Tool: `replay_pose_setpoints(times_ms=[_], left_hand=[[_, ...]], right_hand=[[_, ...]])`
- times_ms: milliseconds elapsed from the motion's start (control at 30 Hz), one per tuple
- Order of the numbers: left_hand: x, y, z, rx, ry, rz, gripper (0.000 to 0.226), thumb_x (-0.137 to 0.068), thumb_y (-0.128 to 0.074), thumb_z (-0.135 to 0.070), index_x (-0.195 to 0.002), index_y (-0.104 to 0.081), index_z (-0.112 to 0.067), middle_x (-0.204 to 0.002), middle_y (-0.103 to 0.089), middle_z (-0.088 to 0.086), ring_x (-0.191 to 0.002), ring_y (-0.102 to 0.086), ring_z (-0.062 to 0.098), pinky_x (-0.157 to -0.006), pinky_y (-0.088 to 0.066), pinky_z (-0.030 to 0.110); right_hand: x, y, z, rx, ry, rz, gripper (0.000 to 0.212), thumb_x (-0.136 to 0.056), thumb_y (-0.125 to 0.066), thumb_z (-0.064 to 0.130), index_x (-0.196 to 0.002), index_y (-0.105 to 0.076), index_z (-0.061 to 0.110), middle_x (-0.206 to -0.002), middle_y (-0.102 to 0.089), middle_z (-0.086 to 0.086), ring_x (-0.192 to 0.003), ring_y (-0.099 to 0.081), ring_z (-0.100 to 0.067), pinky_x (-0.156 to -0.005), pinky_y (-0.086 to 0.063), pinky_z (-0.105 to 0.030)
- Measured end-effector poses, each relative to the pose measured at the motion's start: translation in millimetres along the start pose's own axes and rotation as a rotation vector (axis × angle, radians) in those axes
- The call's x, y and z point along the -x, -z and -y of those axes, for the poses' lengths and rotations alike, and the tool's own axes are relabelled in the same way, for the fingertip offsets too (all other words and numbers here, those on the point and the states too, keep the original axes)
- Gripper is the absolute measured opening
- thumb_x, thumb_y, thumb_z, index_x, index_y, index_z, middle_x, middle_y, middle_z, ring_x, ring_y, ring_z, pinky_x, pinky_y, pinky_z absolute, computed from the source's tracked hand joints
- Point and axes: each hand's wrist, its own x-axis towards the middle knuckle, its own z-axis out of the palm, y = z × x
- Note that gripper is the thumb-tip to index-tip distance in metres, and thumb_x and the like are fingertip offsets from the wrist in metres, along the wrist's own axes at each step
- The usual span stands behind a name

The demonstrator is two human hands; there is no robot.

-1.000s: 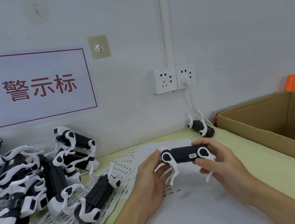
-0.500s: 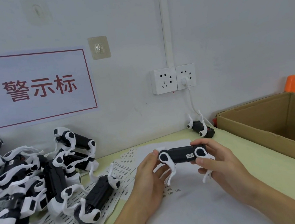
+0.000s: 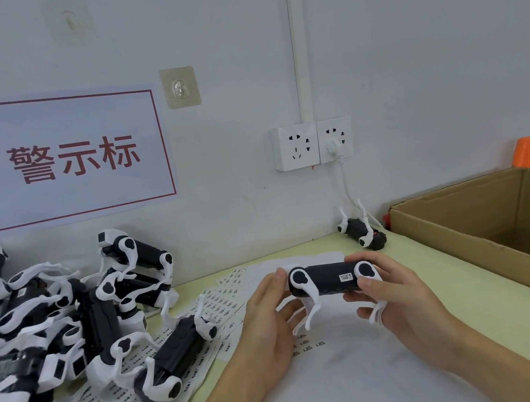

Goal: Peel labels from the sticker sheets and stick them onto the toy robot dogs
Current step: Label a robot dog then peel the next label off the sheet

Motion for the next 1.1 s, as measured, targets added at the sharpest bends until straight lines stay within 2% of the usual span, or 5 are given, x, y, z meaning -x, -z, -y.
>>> replay_pose_setpoints(times_ms=[300, 567, 767, 900, 1100], left_hand=[[-1.8, 2.3, 2.0, 0.057, -0.012, -0.015, 0.037, -0.077, -0.071, -0.043, -0.101, -0.074, -0.015, -0.108, -0.067, 0.014, -0.095, -0.058, 0.032, -0.08, -0.045, 0.037], [-1.5, -0.7, 1.7, 0.099, 0.01, -0.069, 0.037, -0.082, -0.065, -0.037, -0.105, -0.074, -0.009, -0.108, -0.068, 0.016, -0.091, -0.059, 0.033, -0.085, -0.044, 0.042], [-0.9, -4.7, -2.2, 0.013, 0.063, -0.127, 0.051, -0.085, -0.061, -0.046, -0.11, -0.07, -0.002, -0.096, -0.068, 0.018, -0.086, -0.062, 0.035, -0.078, -0.041, 0.043], [-1.2, -7.5, -3.3, 0.019, 0.097, -0.153, 0.045, -0.095, -0.06, -0.04, -0.107, -0.069, 0.003, -0.084, -0.063, 0.017, -0.059, -0.06, 0.029, -0.069, -0.056, 0.035], [-3.0, -2.6, -0.6, 0.097, 0.116, -0.277, 0.035, -0.104, -0.051, -0.023, -0.095, -0.07, 0.006, -0.075, -0.067, 0.02, -0.067, -0.071, 0.033, -0.06, -0.061, 0.035]], right_hand=[[1.9, 0.1, 1.7, 0.026, 0.015, -0.01, 0.04, -0.068, -0.068, 0.016, -0.108, -0.069, 0.019, -0.116, -0.067, -0.01, -0.088, -0.067, -0.024, -0.077, -0.045, -0.036], [2.8, -0.6, 1.8, 0.122, 0.064, 0.01, 0.034, -0.07, -0.07, 0.019, -0.103, -0.072, 0.028, -0.114, -0.067, -0.008, -0.09, -0.067, -0.027, -0.072, -0.051, -0.031], [5.0, 2.7, 9.5, 0.728, 0.298, -0.05, 0.01, -0.095, -0.065, 0.024, -0.098, -0.068, 0.033, -0.092, -0.072, 0.012, -0.085, -0.067, -0.008, -0.063, -0.049, -0.019], [3.3, 4.6, 13.0, 0.662, 0.148, -0.069, 0.021, -0.1, -0.056, 0.026, -0.083, -0.065, 0.018, -0.073, -0.066, -0.015, -0.058, -0.058, -0.018, -0.058, -0.045, -0.029], [-10.6, 26.9, 24.1, -0.039, -0.217, -0.385, 0.02, -0.095, -0.048, 0.017, -0.079, -0.056, 0.009, -0.079, -0.062, -0.023, -0.043, -0.034, -0.024, -0.057, -0.05, -0.034]])
